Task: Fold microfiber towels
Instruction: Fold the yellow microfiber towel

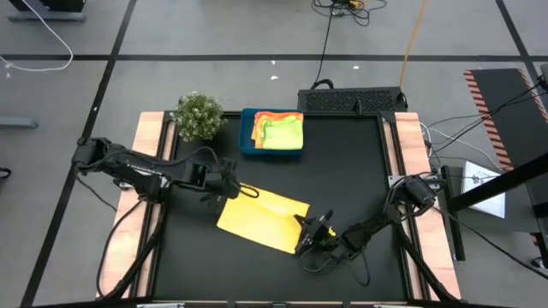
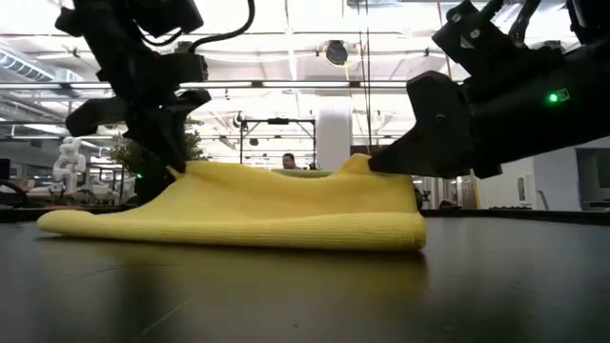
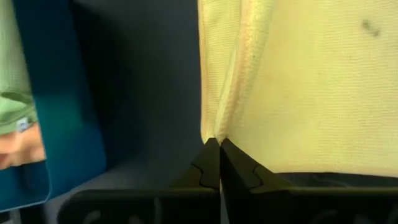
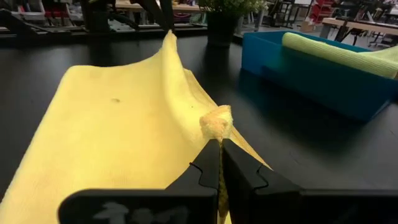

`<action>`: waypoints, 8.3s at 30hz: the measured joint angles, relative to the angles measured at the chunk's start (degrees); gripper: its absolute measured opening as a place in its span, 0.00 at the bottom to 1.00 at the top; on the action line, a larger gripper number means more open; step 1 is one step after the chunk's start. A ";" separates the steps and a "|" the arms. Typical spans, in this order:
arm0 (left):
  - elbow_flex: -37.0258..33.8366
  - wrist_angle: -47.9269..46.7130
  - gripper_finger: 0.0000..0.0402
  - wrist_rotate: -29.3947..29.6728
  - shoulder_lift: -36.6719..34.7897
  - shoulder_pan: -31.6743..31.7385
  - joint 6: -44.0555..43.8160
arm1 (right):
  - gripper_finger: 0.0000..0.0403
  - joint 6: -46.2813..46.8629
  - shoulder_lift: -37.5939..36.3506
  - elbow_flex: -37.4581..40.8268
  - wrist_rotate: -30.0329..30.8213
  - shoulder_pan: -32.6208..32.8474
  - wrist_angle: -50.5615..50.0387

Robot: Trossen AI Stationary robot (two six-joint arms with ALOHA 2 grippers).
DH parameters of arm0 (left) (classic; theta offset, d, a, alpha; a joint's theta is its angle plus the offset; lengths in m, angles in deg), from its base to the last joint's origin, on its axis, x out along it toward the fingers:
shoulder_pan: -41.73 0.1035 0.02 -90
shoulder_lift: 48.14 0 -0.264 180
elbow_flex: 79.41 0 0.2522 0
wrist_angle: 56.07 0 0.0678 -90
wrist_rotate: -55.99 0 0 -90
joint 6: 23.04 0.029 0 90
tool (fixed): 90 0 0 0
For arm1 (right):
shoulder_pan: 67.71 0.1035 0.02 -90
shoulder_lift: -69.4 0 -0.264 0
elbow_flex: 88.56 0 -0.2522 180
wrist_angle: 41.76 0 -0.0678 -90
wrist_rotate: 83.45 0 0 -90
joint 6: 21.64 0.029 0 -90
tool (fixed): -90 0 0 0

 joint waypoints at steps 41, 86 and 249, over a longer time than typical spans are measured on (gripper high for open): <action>-5.07 9.34 0.29 3.27 -0.72 6.89 -0.93 | 0.35 -1.57 0.04 0.25 4.53 -4.01 -0.83; -31.25 42.23 0.30 -17.84 -14.78 -1.86 -18.88 | 0.31 9.13 -6.17 0.31 -19.85 -12.79 -21.74; -23.02 43.96 0.30 -23.34 -16.98 -13.43 -26.38 | 0.13 -7.04 -14.14 0.29 -28.50 -10.16 -9.37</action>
